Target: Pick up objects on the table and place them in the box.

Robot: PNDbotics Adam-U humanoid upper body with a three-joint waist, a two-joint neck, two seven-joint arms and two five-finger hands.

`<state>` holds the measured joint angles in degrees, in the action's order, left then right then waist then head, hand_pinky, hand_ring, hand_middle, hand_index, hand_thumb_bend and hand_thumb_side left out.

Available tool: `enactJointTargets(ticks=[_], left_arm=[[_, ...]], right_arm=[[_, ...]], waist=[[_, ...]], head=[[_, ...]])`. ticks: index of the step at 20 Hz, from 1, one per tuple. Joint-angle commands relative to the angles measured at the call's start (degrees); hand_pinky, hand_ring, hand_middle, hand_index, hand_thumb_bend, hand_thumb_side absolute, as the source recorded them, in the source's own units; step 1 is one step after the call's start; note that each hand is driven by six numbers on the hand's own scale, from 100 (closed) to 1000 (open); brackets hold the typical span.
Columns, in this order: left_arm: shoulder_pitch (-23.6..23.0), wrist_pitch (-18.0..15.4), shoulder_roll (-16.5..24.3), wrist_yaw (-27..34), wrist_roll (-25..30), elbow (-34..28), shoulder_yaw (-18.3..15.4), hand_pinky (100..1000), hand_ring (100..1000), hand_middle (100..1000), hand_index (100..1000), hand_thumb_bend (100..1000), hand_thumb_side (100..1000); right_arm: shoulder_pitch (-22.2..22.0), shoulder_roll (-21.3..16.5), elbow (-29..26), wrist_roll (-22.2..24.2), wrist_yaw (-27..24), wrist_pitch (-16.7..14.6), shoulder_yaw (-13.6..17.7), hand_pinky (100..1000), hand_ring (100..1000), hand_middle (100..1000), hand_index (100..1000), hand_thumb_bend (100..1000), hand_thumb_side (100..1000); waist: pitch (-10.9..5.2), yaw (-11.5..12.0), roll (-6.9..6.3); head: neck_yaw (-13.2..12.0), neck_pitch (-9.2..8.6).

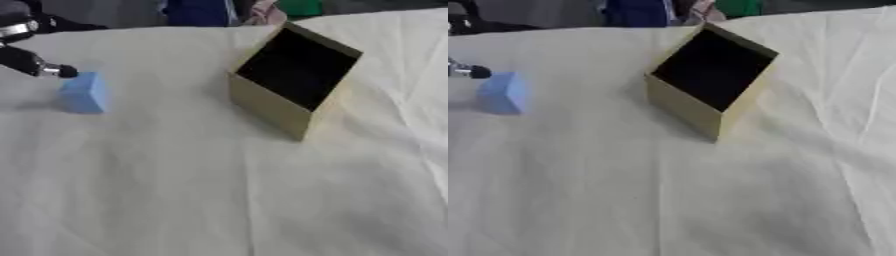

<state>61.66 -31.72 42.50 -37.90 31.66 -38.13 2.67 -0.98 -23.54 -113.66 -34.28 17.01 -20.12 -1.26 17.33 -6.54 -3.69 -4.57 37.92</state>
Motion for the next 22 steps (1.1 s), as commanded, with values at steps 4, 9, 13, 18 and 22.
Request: enactJointTargets(ticks=[4,9,13,18,22], left_arm=[[0.9,-20.3,0.3,-3.0,20.3,-0.9,1.4,1000,1000,924,1000,663,598],[0.3,-20.3,-0.1,-5.8,20.3,-0.2,2.6,1000,998,929,1000,614,580],[0.1,-20.3,-0.3,-6.3,20.3,0.5,2.8,1000,992,923,1000,604,580],[-0.1,-20.3,-0.2,-7.1,20.3,1.0,3.2,1000,989,922,1000,613,577],[-0.6,-20.3,0.2,-9.3,20.3,1.0,3.0,1000,988,921,1000,600,552]], right_arm=[[0.6,-0.7,-0.9,0.3,-0.4,0.0,0.1,652,823,635,736,100,829],[0.7,-0.5,-0.9,0.4,-0.4,0.2,0.1,652,825,635,736,100,829],[0.8,-0.5,-0.9,0.4,-0.4,0.2,0.1,653,825,634,736,100,829],[0.7,-0.5,-0.9,0.4,-0.4,0.3,0.1,653,826,634,736,100,828],[0.6,-0.4,-0.9,0.4,-0.4,0.3,0.1,653,827,633,736,100,829]], waist=[[-0.74,-0.6,-0.13],[-0.57,-1.0,-0.41],[-0.59,-1.0,-0.63],[-0.67,-1.1,-0.77],[-0.64,-1.0,-0.77]], head=[[-0.5,-0.75],[-0.6,-0.64],[-0.7,-0.60],[-0.8,-0.41],[-0.8,-0.52]])
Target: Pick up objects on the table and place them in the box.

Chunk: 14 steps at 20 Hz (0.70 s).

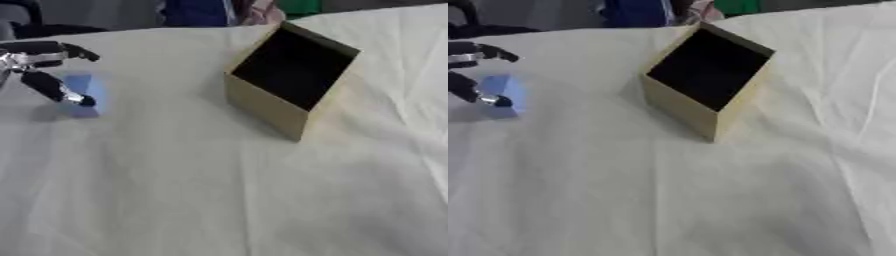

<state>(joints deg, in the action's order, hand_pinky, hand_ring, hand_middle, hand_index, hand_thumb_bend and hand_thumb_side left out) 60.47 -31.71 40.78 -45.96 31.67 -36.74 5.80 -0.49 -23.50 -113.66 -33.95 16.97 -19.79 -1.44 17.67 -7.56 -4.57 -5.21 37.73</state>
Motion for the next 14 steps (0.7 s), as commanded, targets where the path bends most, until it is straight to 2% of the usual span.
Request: enactJointTargets(ticks=[1,14], left_arm=[[0.5,-20.3,2.0,-1.7,20.3,-0.3,-0.3,1000,987,919,1000,584,541],[-0.5,-20.3,2.9,-6.1,20.3,1.2,-2.5,1000,974,896,988,491,480]], right_arm=[[0.1,-0.4,-0.9,0.1,-0.3,0.0,0.3,653,827,633,736,100,828],[0.1,-0.2,-0.9,0.2,-0.1,0.1,0.3,654,829,633,736,100,828]], waist=[[-0.97,0.0,0.11],[-0.81,0.2,0.22]], head=[[-0.2,-0.35],[-0.2,-0.39]])
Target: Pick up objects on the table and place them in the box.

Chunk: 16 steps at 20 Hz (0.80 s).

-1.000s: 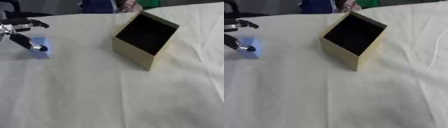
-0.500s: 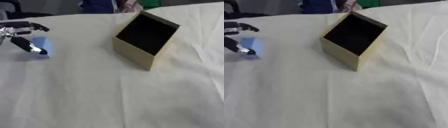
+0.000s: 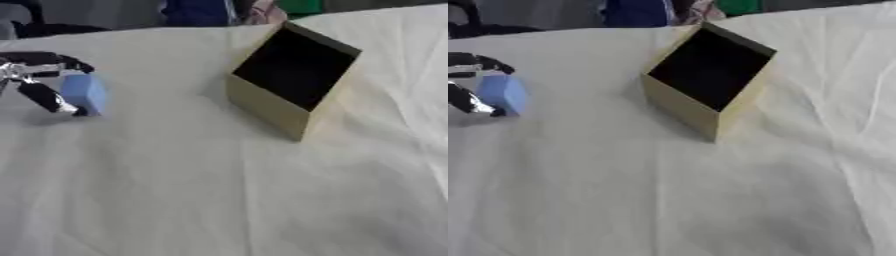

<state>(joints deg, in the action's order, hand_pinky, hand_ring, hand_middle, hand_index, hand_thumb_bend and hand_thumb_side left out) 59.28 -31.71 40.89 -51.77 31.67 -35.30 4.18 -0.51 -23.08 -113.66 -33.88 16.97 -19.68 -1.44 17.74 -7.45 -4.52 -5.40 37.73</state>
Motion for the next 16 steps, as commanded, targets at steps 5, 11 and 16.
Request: enactJointTargets(ticks=[5,11,16], left_arm=[[0.8,-20.3,2.8,0.5,20.3,-0.4,-1.9,1000,933,771,902,344,498],[0.8,-20.3,2.9,2.7,20.3,-0.9,-2.3,1000,905,707,851,277,508],[1.1,-20.3,3.1,4.1,20.3,-1.6,-2.7,994,838,607,768,132,434]], right_arm=[[0.0,-0.5,-0.9,0.1,-0.1,-0.1,0.3,655,830,633,736,100,827],[-0.1,-0.4,-0.9,0.1,0.0,0.0,0.2,655,831,633,736,100,827],[-0.4,-0.2,-0.9,0.2,0.1,0.2,0.2,655,833,632,737,100,827]], waist=[[-0.89,0.1,0.29],[-0.86,0.1,0.35],[-1.05,0.3,0.34]], head=[[-0.1,-0.37],[-0.2,-0.38],[-0.1,-0.02]])
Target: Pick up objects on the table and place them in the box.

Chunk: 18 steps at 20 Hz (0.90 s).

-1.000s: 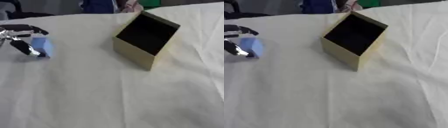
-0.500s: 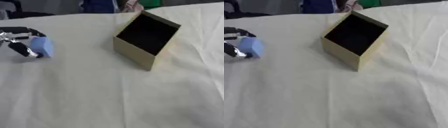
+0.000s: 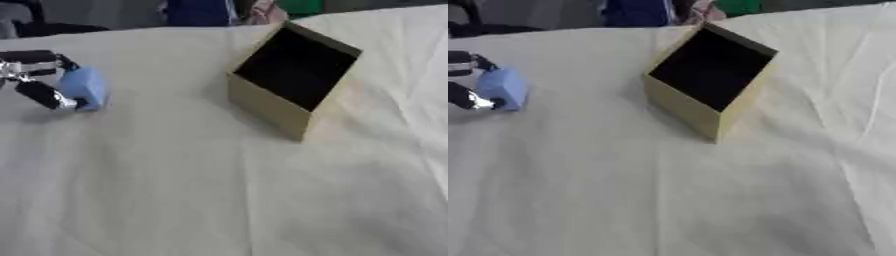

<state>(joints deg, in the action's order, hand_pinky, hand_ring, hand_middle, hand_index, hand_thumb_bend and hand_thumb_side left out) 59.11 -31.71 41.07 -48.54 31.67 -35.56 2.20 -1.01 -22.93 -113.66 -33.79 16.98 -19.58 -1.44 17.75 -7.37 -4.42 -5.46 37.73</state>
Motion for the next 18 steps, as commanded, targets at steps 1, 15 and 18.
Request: enactJointTargets(ticks=[1,15,18], left_arm=[[1.4,-20.3,3.0,1.2,20.3,-1.6,-0.8,992,836,608,769,124,429],[5.1,-20.3,-0.7,12.6,20.3,-8.4,-2.7,971,816,568,756,100,214],[6.2,-20.3,-3.0,15.2,20.3,-10.0,-2.8,966,814,569,761,100,228]], right_arm=[[0.1,-0.4,-0.9,0.1,0.0,0.2,0.2,655,833,632,737,100,827],[-0.1,-0.5,-0.9,0.0,-0.3,-0.1,0.5,657,833,632,737,100,825],[0.1,-0.5,-0.9,0.0,-0.4,-0.2,0.5,657,833,632,737,100,824]], waist=[[-1.12,0.3,0.23],[-1.56,0.3,0.53],[-1.54,0.2,0.56]], head=[[0.0,0.04],[0.2,0.38],[0.2,0.25]])
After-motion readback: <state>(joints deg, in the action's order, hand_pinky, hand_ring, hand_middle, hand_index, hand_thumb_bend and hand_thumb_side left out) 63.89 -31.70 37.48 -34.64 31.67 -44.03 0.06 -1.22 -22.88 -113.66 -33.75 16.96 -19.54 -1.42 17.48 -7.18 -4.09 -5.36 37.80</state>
